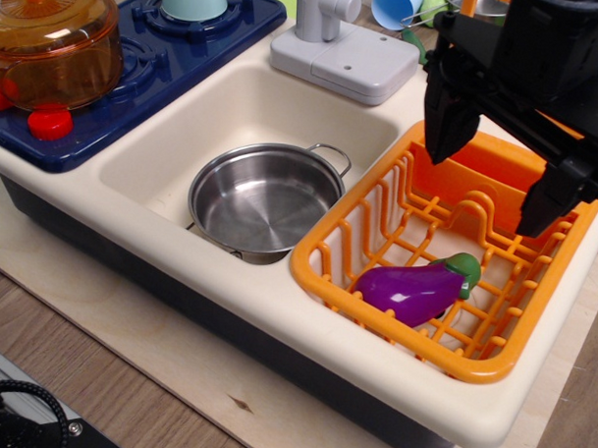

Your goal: Put eggplant into pan

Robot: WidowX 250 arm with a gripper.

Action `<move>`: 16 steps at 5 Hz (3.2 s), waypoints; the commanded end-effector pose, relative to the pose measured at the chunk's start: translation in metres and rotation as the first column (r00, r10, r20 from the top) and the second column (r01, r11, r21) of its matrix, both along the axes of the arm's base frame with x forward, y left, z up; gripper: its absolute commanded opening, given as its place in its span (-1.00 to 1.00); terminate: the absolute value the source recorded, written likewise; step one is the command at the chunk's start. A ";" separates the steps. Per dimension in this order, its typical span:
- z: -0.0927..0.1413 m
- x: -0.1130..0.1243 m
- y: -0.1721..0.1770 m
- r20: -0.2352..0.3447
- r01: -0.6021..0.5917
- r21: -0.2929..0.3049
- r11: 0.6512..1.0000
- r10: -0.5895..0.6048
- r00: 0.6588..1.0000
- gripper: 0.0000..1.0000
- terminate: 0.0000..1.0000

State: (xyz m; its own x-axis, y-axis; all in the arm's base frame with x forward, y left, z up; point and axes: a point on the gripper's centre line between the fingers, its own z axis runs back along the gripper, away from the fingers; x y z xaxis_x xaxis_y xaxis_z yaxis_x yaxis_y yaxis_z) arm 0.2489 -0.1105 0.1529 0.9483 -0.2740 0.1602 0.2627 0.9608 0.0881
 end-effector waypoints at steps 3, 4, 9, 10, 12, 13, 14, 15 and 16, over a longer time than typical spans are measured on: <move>-0.030 -0.012 -0.001 0.023 0.098 -0.004 0.995 -0.098 0.995 1.00 -1.00; -0.042 -0.016 0.003 0.045 0.114 -0.010 0.993 -0.113 0.993 1.00 -1.00; -0.072 -0.017 0.026 0.087 0.109 -0.096 0.989 -0.101 0.991 -1.00 -1.00; -0.046 -0.012 0.022 0.039 0.094 -0.100 0.991 -0.090 0.995 -1.00 -1.00; 0.006 -0.018 0.030 0.029 0.038 -0.019 0.999 -0.038 0.999 -1.00 -1.00; 0.014 -0.024 0.054 0.068 0.015 0.035 0.999 -0.017 0.998 -1.00 -1.00; 0.014 -0.022 0.088 0.090 0.036 0.052 0.998 -0.040 0.995 -1.00 -1.00; 0.005 -0.008 0.112 0.111 0.086 0.047 0.995 -0.091 0.990 -1.00 -1.00; -0.012 -0.006 0.117 0.161 0.122 0.023 0.992 -0.124 0.979 1.00 -1.00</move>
State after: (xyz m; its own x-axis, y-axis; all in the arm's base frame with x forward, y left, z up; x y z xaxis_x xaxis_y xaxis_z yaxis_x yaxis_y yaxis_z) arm 0.2404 0.0048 0.1343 0.8786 -0.3855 0.2817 0.3601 0.9225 0.1394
